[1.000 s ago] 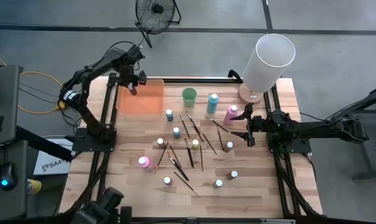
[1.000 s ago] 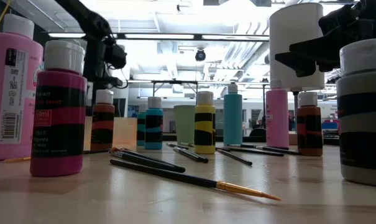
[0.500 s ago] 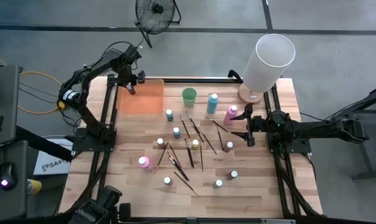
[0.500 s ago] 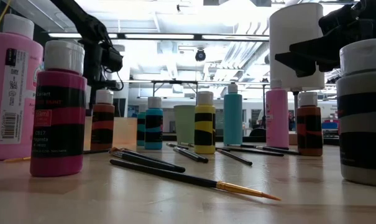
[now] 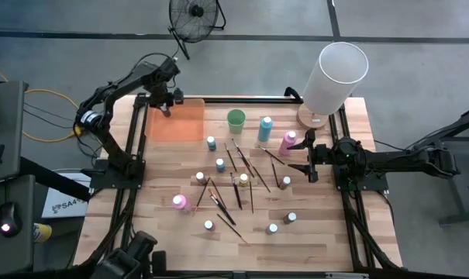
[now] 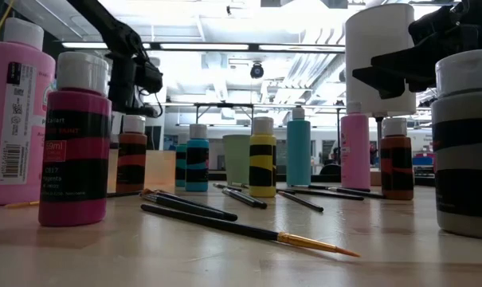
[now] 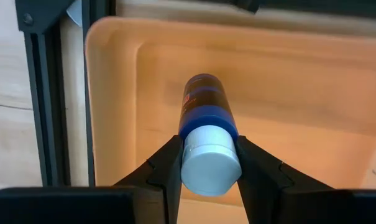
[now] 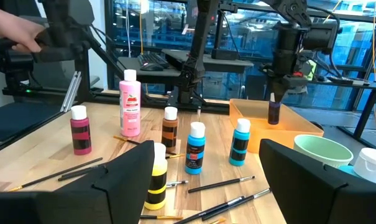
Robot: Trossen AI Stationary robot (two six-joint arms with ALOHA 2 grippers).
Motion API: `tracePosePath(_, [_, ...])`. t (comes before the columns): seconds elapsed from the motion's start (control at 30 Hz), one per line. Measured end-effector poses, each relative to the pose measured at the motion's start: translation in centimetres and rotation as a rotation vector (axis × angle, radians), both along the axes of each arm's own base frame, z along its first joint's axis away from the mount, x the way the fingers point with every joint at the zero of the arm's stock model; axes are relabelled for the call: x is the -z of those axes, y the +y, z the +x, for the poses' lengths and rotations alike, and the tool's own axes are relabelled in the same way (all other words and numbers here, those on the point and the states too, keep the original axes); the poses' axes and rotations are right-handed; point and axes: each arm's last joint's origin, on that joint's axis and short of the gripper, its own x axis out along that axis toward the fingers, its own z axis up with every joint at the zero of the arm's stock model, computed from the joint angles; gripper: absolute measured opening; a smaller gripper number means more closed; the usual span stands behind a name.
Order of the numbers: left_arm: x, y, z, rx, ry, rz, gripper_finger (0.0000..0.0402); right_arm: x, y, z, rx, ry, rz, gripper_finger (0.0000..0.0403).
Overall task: Pick & Place Paint Supplies
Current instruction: Put the dark blue paint bottle into the orange bin
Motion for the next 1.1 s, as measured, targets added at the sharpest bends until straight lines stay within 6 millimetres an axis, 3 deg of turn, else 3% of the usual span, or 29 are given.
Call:
tracePosePath(0.17, [1.1, 0.5, 0.3, 0.016, 0.022, -0.035, 0.0117, 0.0, 0.0, 0.0, 0.000, 0.000, 0.000, 0.0286])
tracePosePath(0.7, [1.2, 1.0, -0.8, 0.008, 0.022, -0.054, 0.0142, 0.0, 0.0, 0.0, 0.000, 0.000, 0.000, 0.0286])
tracePosePath(1.1, [0.8, 1.1, -0.7, 0.033, 0.011, -0.045, 0.0247, 0.0, 0.0, 0.0, 0.000, 0.000, 0.000, 0.0286])
